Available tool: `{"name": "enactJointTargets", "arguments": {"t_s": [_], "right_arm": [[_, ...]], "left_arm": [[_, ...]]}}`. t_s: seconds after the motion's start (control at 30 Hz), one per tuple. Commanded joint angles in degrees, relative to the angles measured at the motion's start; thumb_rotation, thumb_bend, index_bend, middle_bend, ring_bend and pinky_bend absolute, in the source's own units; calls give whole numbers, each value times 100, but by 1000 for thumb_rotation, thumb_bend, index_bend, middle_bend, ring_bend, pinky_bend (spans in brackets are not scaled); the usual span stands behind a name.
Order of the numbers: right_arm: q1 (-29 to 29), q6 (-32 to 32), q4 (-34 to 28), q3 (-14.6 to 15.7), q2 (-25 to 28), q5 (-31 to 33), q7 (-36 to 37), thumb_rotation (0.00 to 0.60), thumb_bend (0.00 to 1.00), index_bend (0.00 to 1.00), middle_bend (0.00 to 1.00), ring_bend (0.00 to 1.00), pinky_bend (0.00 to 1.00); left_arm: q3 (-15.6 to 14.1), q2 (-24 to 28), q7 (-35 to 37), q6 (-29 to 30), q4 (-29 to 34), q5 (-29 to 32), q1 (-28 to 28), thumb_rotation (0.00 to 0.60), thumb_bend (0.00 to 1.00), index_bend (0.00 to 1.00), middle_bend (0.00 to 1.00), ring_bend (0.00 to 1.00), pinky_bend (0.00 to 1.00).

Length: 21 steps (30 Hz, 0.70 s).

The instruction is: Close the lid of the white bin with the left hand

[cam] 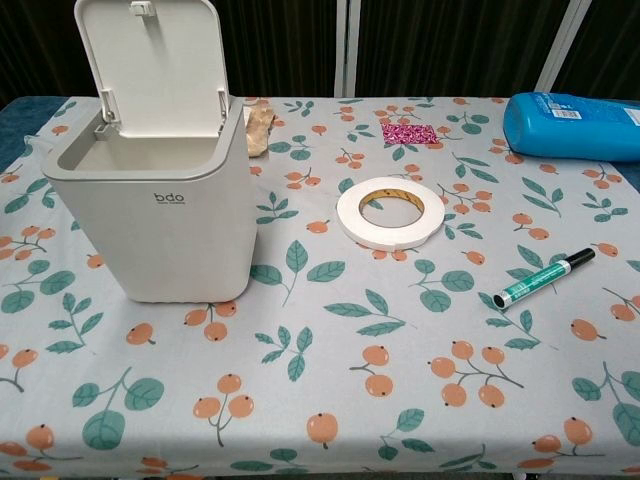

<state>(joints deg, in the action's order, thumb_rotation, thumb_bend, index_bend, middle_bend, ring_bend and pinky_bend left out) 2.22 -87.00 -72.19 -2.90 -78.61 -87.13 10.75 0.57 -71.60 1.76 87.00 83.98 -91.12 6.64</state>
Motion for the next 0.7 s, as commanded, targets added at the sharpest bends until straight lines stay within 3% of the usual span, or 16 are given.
{"name": "enactJointTargets", "arguments": {"t_s": [0.03,0.33,0.7], "right_arm": [[-1,-2,-18,-3,12,3,-8,600,324,0,0,0,0],[10,-9,-81,-22,60,3,-9,600,323,0,0,0,0],[-3,4,-27,-2,80,10,-5,600,323,0,0,0,0]], "left_arm": [[-10,35,36,-25,32,10,2,600,0,23,46,0,43],[40,150,337,3,137,-48,60,600,0,36,46,0,43],[460,642,2370,-456,484,-150,781,600,0,44,72,0,44]]}}
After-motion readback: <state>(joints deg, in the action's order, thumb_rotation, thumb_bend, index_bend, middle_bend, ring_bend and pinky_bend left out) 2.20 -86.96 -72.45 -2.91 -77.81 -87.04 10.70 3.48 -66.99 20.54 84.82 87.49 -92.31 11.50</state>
